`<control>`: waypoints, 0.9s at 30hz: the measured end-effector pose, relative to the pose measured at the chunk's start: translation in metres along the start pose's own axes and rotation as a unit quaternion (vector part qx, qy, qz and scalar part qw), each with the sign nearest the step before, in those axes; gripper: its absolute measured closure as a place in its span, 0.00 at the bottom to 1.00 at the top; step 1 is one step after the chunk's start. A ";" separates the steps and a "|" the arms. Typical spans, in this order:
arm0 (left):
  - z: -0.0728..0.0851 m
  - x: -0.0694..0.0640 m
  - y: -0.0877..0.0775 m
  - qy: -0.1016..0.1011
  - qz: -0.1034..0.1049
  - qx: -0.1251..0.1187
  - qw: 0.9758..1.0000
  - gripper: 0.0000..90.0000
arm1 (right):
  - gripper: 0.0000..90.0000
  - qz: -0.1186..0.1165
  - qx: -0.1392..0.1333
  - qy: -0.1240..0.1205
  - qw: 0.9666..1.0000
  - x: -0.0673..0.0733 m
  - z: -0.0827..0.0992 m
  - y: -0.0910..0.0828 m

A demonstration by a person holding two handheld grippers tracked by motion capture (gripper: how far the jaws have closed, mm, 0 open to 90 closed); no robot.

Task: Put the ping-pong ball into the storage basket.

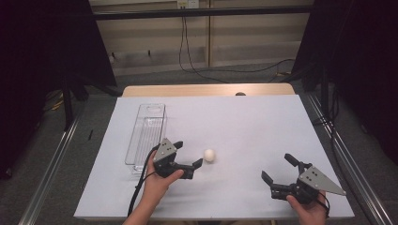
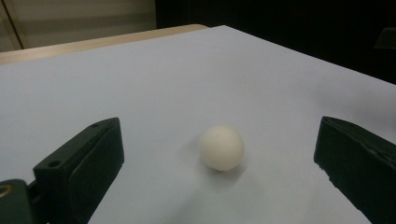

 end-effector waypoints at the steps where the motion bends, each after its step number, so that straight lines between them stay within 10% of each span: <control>1: 0.000 0.000 0.000 0.000 0.000 0.000 1.000 0.02 | 0.01 0.000 0.000 0.000 1.000 0.000 0.000 0.000; 27: -0.003 -0.003 0.013 0.001 0.002 0.023 1.000 0.02 | 0.01 0.001 0.001 -0.003 1.000 0.000 0.000 0.000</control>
Point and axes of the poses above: each handheld gripper's, and its own axes: y roughly forward along the jaws, z roughly out of its underside, x roughly to its left, the point moved 4 cm from there along y, roughly forward along the jaws, and after that the axes turned 11 degrees about x, right-handed, at the moved point
